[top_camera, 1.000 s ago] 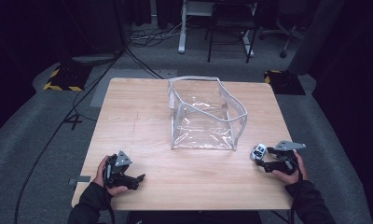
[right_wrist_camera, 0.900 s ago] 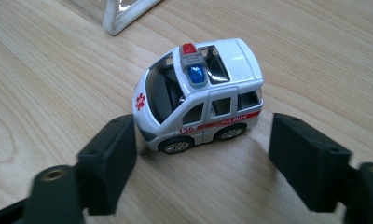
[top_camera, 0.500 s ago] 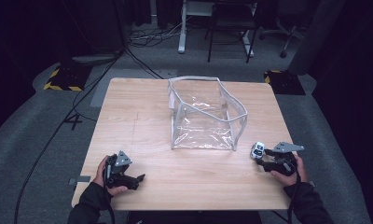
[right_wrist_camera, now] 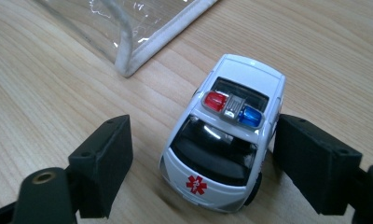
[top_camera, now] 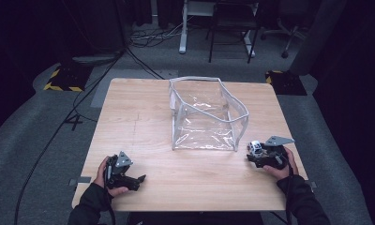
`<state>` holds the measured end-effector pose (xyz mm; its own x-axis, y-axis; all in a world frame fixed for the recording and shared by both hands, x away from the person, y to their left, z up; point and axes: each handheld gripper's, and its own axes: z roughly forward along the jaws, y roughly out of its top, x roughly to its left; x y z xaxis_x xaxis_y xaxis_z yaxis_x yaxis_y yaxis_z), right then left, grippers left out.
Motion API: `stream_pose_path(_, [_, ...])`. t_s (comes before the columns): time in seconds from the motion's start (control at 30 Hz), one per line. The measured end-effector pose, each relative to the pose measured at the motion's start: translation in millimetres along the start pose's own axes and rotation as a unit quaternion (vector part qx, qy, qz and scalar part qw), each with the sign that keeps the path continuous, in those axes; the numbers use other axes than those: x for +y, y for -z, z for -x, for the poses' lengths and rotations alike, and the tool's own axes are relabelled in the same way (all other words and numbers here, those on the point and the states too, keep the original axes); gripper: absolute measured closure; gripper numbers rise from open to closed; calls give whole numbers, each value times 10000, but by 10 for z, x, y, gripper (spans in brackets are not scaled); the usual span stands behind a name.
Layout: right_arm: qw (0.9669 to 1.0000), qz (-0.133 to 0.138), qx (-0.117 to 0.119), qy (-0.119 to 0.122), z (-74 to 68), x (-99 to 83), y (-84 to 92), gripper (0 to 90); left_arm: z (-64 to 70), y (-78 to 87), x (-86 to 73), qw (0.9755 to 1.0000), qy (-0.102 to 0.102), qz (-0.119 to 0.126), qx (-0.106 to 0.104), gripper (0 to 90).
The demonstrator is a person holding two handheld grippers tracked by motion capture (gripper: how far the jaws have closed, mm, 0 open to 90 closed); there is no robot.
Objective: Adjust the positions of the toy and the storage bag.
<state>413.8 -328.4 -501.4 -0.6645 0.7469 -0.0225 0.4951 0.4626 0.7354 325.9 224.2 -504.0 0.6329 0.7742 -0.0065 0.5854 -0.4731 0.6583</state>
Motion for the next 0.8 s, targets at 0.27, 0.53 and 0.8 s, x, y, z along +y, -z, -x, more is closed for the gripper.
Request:
stream_pose_path(0.27, [9988,-4,-305,-389,16,-53,60,225,1,1,0,10000,15,-6,-14,6])
stream_pose_path(0.53, [9988,24,-342,-362,33,-104,121,285,2,-1,0,10000,17,6,4,5])
stream_pose_path(0.8, [9989,49,-282,-365,55,-106,133,340,3,-1,0,10000,18,7,6,5])
